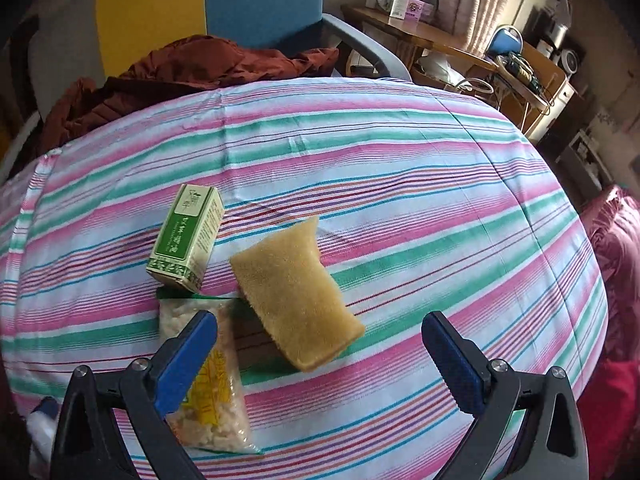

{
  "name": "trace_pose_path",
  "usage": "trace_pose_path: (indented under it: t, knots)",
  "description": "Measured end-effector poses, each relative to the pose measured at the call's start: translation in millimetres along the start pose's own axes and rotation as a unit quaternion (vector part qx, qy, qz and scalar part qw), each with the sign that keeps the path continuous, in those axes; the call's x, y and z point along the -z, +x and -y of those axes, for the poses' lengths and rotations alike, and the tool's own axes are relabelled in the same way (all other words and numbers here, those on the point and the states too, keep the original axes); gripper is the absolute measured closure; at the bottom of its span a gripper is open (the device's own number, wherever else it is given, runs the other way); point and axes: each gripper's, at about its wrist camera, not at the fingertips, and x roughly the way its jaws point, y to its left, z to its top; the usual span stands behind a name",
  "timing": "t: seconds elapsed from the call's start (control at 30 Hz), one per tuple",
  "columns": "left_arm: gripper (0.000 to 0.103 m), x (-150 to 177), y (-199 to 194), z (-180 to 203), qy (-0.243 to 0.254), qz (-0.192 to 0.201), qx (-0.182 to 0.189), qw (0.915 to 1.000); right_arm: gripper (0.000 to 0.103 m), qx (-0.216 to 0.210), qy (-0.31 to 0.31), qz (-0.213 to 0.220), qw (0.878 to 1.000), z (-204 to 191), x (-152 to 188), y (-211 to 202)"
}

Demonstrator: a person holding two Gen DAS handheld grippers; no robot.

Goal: Organize objects
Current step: 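Lift the white ball with the left tool while the right tool grasps the brown soap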

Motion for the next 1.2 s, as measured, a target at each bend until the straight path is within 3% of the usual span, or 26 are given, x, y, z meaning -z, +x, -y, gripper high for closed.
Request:
trace_pose_path:
  t: [0.07,0.1,0.13,1.2]
  knots:
    - [0.048,0.9,-0.3,0.1,-0.001,0.002,0.0,1.0,0.004,0.0,0.0,0.001,1.0,1.0,-1.7,5.7]
    - [0.048,1.0,-0.3,0.3,-0.002,0.003,-0.001,1.0,0.023,-0.01,0.003,-0.004,1.0,2.2,-2.1,7.9]
    - [0.048,1.1,-0.3,1.0,-0.001,0.004,-0.002,1.0,0.051,-0.017,0.002,-0.012,1.0,1.4,-1.2,10.3]
    - [0.05,3.9,1.0,12.8,0.026,0.009,-0.041,0.9988,0.053,-0.047,0.044,0.067,0.996,15.8,-6.1,-22.2]
